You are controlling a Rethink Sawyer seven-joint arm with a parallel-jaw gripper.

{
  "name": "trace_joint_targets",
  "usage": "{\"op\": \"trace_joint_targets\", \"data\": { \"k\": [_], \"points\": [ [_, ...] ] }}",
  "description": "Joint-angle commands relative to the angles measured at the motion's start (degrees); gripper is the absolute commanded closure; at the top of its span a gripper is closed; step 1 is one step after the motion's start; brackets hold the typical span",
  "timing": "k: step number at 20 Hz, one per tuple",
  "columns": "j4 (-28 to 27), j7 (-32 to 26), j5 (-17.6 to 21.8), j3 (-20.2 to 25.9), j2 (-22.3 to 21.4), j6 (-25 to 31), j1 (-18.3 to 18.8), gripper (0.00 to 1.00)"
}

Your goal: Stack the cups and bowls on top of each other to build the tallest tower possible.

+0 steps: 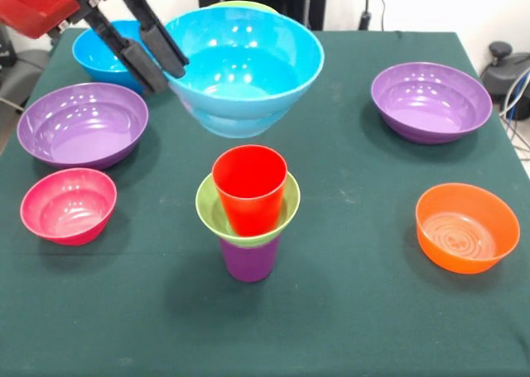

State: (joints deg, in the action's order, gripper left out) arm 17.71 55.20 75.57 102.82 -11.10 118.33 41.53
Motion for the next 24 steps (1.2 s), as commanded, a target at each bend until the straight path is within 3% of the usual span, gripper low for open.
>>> {"op": "trace_joint_targets", "data": {
  "k": [1,24],
  "points": [
    [-5.42,-1.81,6.70,-2.79,2.16,-1.94,-1.84,1.00],
    [-7.14,-3.72,8.45,1.98,4.30,-0.03,-1.46,1.00]
  ]
}}
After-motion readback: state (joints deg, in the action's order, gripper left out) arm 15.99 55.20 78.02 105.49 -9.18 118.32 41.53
